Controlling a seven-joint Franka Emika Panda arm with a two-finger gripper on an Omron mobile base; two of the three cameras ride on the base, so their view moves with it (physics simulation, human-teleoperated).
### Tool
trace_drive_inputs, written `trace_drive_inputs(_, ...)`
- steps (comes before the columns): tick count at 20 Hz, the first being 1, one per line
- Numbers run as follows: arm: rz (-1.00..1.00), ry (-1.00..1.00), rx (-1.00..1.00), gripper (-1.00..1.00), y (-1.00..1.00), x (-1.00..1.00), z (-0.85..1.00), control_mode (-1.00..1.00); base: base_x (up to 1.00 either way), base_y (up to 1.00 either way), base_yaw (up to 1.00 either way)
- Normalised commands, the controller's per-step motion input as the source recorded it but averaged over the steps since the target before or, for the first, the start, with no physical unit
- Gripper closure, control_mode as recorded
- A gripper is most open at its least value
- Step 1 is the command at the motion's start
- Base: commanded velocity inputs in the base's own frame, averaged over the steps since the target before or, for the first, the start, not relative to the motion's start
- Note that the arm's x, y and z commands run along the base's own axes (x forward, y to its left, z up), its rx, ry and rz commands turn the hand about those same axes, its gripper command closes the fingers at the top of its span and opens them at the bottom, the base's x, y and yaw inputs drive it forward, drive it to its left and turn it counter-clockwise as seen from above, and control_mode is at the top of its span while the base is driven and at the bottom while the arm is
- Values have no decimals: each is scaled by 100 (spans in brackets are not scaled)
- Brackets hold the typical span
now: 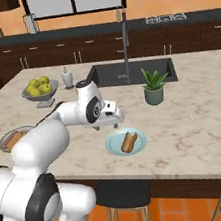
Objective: Place one bun and one sausage from the bowl on each plate.
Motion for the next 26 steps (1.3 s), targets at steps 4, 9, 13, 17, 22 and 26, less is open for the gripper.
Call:
trace_drive_inputs(4, 3, 0, 7, -100, 100, -79, 74, -100, 0, 0, 0)
trace_drive_inputs(9, 7, -15, 18, -100, 60, -99, 54, -100, 0, 0, 0)
trace_drive_inputs(13, 12, 1, 18, -100, 40, -99, 24, -100, 0, 0, 0)
trace_drive_inputs(17, 0, 0, 0, -100, 4, -8, 0, -100, 0, 0, 0)
trace_drive_inputs(22, 0, 0, 2, -100, 11, 0, -7, 100, 0, 20, 0)
trace_drive_inputs(26, 0, 0, 0, -100, 0, 0, 0, 100, 0, 100, 6)
